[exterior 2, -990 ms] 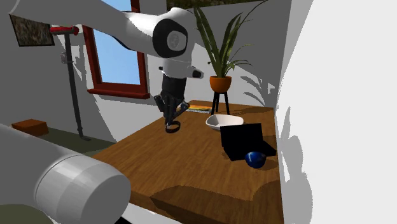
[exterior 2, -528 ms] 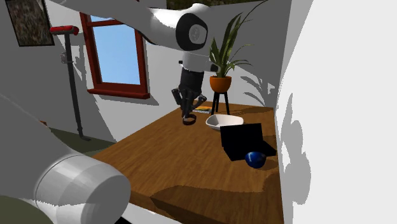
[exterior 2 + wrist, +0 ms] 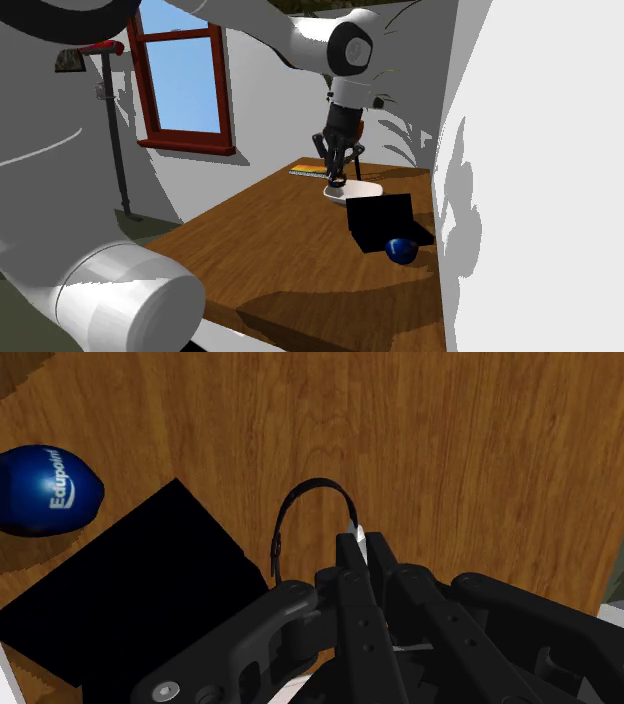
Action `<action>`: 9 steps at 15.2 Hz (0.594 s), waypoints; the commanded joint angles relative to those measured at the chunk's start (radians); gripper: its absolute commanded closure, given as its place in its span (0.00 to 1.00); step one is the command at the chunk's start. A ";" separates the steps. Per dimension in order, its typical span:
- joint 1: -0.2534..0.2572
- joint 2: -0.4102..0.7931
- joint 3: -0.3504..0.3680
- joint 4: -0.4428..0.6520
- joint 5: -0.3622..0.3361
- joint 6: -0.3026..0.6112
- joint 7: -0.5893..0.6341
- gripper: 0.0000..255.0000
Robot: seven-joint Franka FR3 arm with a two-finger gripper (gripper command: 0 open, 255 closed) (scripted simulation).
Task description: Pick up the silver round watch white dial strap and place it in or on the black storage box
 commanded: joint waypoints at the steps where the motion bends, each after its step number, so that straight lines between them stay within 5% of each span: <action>1: -0.004 0.083 -0.024 0.085 0.017 -0.011 -0.036 1.00; 9: -0.064 0.427 -0.087 0.502 0.123 -0.129 -0.160 1.00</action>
